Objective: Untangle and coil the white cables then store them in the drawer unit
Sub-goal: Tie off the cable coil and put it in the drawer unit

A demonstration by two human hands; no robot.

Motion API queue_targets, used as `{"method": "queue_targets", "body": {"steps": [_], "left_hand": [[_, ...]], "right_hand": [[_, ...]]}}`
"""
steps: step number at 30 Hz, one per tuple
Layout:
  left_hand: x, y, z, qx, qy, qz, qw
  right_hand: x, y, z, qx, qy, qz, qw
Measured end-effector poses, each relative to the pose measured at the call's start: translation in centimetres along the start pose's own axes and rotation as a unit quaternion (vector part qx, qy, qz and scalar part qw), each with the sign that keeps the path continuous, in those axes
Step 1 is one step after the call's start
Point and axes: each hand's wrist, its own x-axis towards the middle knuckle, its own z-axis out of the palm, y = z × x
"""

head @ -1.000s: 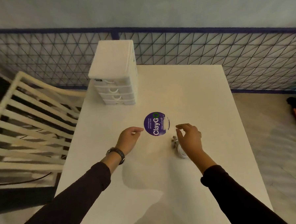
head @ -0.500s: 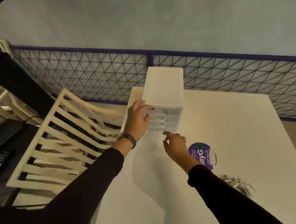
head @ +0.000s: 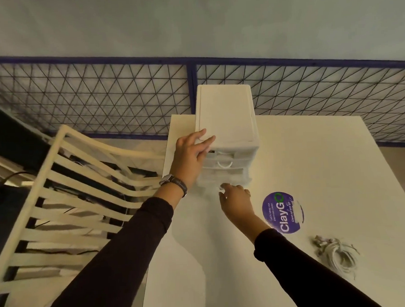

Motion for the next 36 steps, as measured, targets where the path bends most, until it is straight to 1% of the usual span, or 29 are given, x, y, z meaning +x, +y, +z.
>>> {"method": "queue_targets", "body": {"steps": [3,6,9,12,14,16,17,19,21,22,23,25,28,30,31,33,36], "left_hand": [[-0.1,-0.2,0.2,0.01,0.002,0.008,1.0],[-0.2,-0.1,0.3,0.01,0.001,0.005,1.0],[-0.3,0.1,0.2,0.004,0.001,0.0,1.0],[-0.4,0.6,0.0,-0.001,0.001,-0.003,1.0],[-0.5,0.8,0.0,0.004,-0.019,-0.015,1.0],[-1.1,1.0,0.2,0.036,-0.042,-0.02,0.998],[-1.7,1.2,0.3,0.055,-0.042,-0.019,0.997],[-3.8,2.1,0.7,0.072,-0.02,-0.011,0.997],[-6.6,3.2,1.2,0.052,-0.002,-0.002,0.999],[-8.0,3.7,1.4,0.038,-0.001,0.002,0.999],[-9.6,4.2,1.6,0.026,-0.003,0.005,1.0],[-12.4,5.0,2.2,-0.004,-0.016,0.0,1.0],[-16.2,6.6,3.3,-0.04,-0.05,-0.022,0.998],[-18.1,7.1,3.7,-0.052,-0.067,-0.029,0.996],[-19.0,7.4,4.0,-0.056,-0.069,-0.033,0.995],[-20.3,7.5,4.3,-0.056,-0.065,-0.048,0.995],[-21.5,7.7,4.3,-0.055,-0.047,-0.08,0.994]], "right_hand": [[-4.3,1.5,1.7,-0.018,0.02,-0.045,0.999],[-8.7,3.2,3.5,-0.026,0.019,-0.061,0.998],[-10.7,3.7,3.9,-0.02,0.028,-0.072,0.997],[-10.6,3.7,2.9,-0.013,0.024,-0.106,0.994],[-10.9,3.7,1.6,-0.004,0.028,-0.137,0.99],[-11.9,4.2,0.1,0.01,0.062,-0.154,0.986],[-12.4,4.7,-0.7,0.014,0.08,-0.149,0.986],[-13.4,6.5,-2.4,0.012,0.117,-0.121,0.986],[-14.0,9.5,-4.0,-0.014,0.168,-0.094,0.981],[-14.2,11.4,-4.8,-0.035,0.184,-0.075,0.979],[-14.4,13.3,-5.4,-0.06,0.185,-0.048,0.98],[-14.9,16.7,-6.2,-0.101,0.135,0.034,0.985],[-15.7,20.9,-7.0,-0.152,0.01,0.151,0.977],[-15.9,22.7,-6.8,-0.14,-0.058,0.186,0.971],[-16.2,23.3,-6.8,-0.128,-0.085,0.19,0.97],[-16.4,24.0,-6.4,-0.083,-0.102,0.185,0.974],[-16.3,24.0,-5.8,-0.029,-0.057,0.191,0.98]]}}
